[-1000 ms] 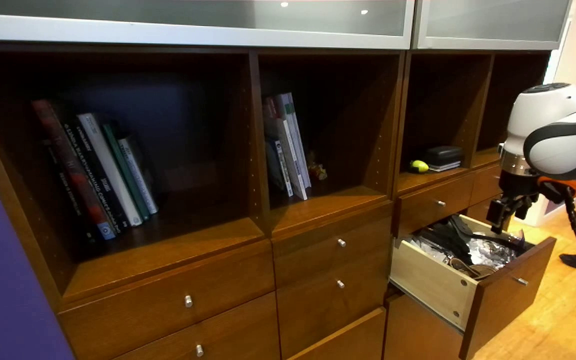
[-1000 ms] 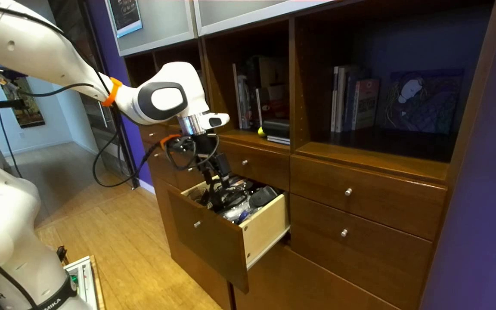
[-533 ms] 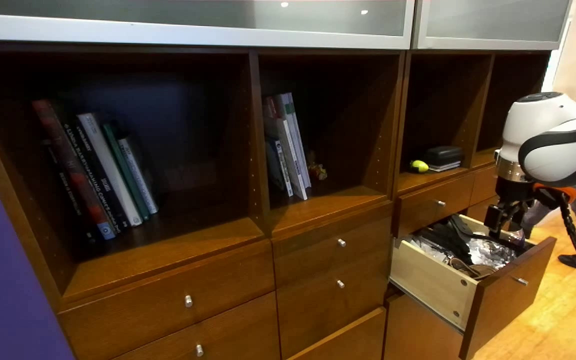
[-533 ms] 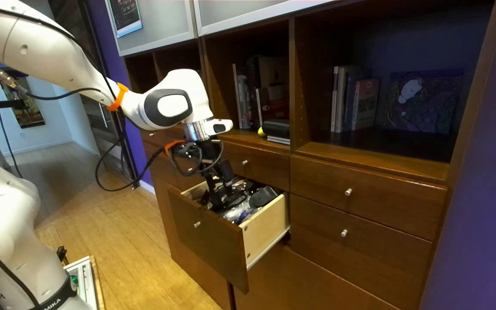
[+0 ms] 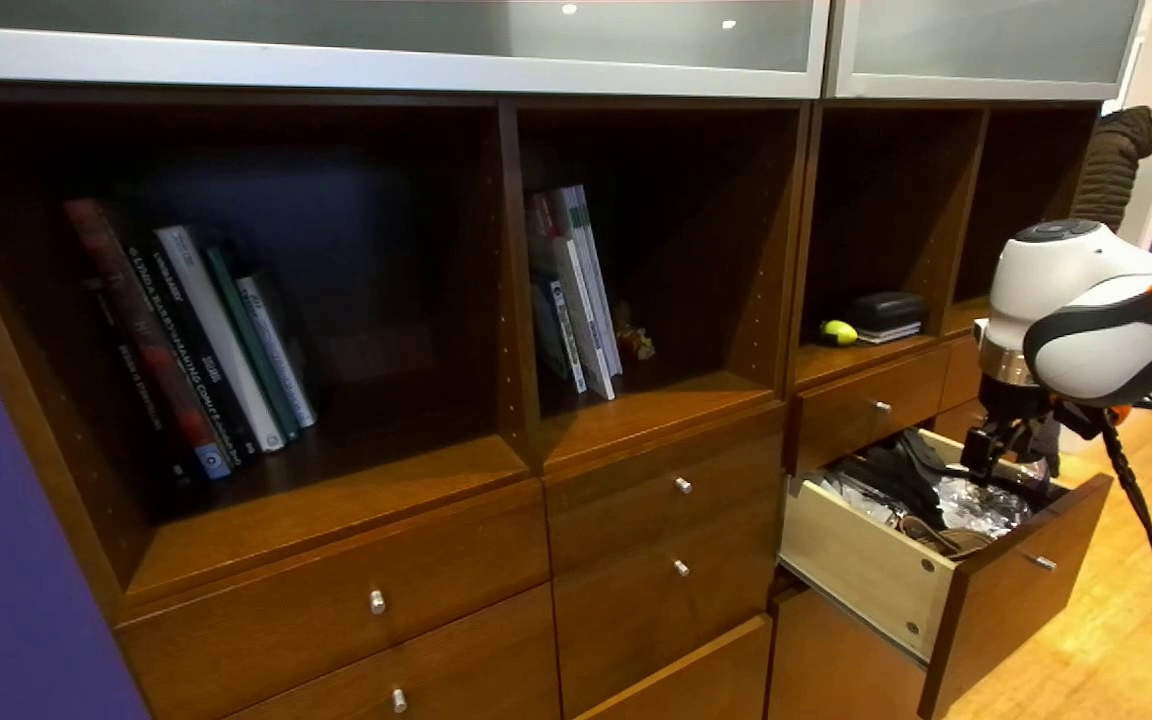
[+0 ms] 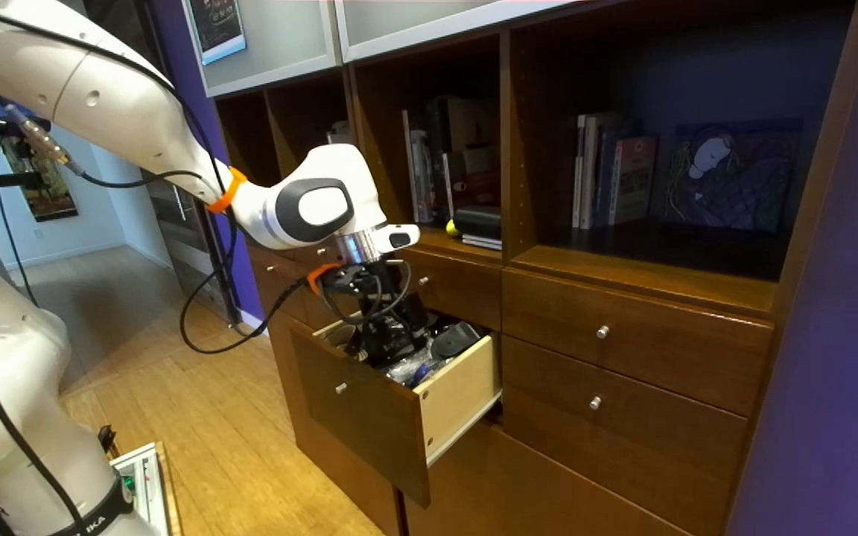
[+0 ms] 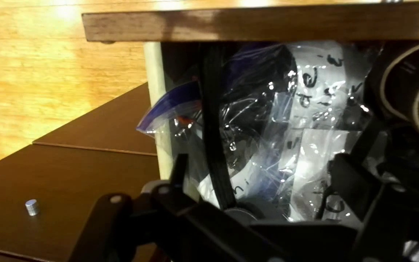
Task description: Pick up the ziploc bag from the open drawer and put it on the shelf above it
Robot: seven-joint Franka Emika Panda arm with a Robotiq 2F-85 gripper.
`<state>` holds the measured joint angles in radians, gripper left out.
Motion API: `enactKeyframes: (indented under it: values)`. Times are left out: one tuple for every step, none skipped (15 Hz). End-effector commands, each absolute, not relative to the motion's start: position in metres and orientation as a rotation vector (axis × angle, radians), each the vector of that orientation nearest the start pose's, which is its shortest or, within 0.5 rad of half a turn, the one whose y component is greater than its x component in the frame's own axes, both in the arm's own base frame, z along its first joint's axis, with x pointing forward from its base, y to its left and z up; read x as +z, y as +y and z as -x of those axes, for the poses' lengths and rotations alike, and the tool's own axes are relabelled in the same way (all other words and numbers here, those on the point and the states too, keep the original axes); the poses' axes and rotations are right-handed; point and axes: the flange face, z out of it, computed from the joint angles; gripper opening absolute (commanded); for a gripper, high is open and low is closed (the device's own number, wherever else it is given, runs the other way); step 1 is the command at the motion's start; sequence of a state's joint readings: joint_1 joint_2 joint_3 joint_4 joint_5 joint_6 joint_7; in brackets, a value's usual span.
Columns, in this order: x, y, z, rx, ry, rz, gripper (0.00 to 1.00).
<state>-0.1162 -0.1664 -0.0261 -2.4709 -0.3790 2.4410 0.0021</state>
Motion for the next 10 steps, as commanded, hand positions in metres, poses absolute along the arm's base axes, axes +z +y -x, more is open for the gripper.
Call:
enactKeyframes:
  values:
    - [0.367,-0.080,-0.481,-0.254,-0.284,3.421,0.94]
    - [0.367,-0.083,-0.483,-0.262,-0.294,3.421,0.89]
    - [0.367,-0.085,-0.487,-0.267,-0.308,3.424,0.81]
    - [0.367,-0.086,-0.490,-0.271,-0.315,3.421,0.69]
    - [0.366,-0.087,-0.493,-0.274,-0.328,3.419,0.71]
    - [0.364,-0.088,-0.496,-0.271,-0.345,3.419,0.68]
    - [0.362,-0.089,-0.499,-0.274,-0.363,3.425,0.57]
    - [0.361,-0.090,-0.502,-0.277,-0.376,3.428,0.52]
    - [0.359,-0.091,-0.505,-0.270,-0.393,3.425,0.52]
    - [0.357,-0.091,-0.506,-0.263,-0.409,3.423,0.52]
